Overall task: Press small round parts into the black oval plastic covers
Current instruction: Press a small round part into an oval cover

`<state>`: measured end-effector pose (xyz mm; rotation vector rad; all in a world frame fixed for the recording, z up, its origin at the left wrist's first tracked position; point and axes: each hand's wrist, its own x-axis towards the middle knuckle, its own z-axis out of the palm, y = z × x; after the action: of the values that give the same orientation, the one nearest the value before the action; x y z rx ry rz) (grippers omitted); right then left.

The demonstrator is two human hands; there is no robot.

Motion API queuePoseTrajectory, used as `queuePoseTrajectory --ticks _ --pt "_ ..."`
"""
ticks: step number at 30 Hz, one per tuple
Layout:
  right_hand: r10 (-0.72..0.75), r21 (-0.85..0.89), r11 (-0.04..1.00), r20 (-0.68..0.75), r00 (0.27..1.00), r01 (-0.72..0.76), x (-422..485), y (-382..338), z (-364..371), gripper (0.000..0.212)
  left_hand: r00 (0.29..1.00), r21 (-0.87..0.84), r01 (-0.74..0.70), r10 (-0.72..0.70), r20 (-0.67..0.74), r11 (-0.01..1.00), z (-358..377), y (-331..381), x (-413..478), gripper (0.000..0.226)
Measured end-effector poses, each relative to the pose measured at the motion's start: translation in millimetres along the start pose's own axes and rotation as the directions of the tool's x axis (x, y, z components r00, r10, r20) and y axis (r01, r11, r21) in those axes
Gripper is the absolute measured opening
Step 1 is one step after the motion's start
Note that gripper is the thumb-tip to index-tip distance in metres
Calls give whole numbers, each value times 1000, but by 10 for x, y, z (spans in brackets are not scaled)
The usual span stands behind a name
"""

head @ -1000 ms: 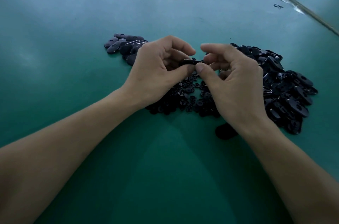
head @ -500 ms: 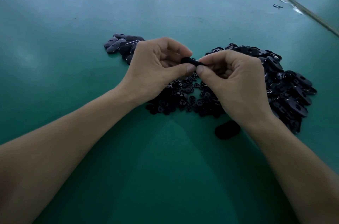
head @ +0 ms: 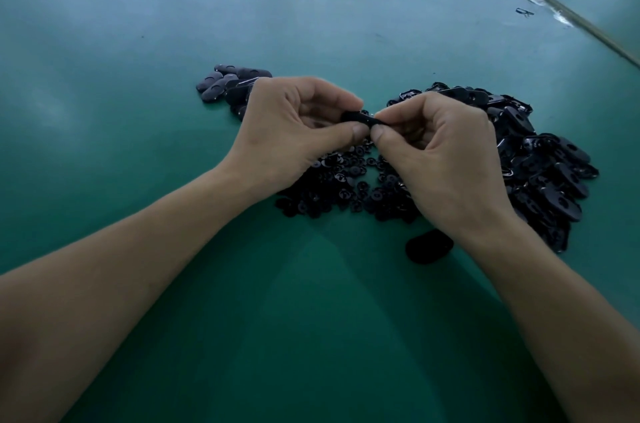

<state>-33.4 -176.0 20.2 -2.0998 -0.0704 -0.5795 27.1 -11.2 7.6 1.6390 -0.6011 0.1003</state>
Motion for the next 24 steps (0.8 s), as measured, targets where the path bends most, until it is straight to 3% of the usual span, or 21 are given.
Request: queuePoseTrajectory --ticks 5,9,11,13,15,20,24 --pt "4 -11 1000 12 1000 -4 -8 -7 5 9 999 44 -33 33 -14 999 -23 -1 -3 24" --pt "-54 -240 969 0 999 52 -39 -33 22 16 993 115 -58 69 -93 992 -18 -41 13 22" --pt "-43 -453 890 30 999 52 -59 -38 -6 23 981 154 -41 69 -184 987 -39 -78 39 20" --pt "29 -665 747 49 998 11 -70 -32 -70 25 965 186 -12 60 -256 982 -93 -105 75 17" --pt "130 -783 620 34 991 -54 -75 -52 -127 25 956 225 18 49 -288 974 -171 -129 119 14" --pt "298 -827 530 -24 954 -187 -75 -114 -141 33 927 323 112 18 -375 940 -382 -196 201 12" --pt "363 -838 502 -19 932 -212 -81 -131 -138 33 925 405 149 18 -380 902 -434 -224 217 5"
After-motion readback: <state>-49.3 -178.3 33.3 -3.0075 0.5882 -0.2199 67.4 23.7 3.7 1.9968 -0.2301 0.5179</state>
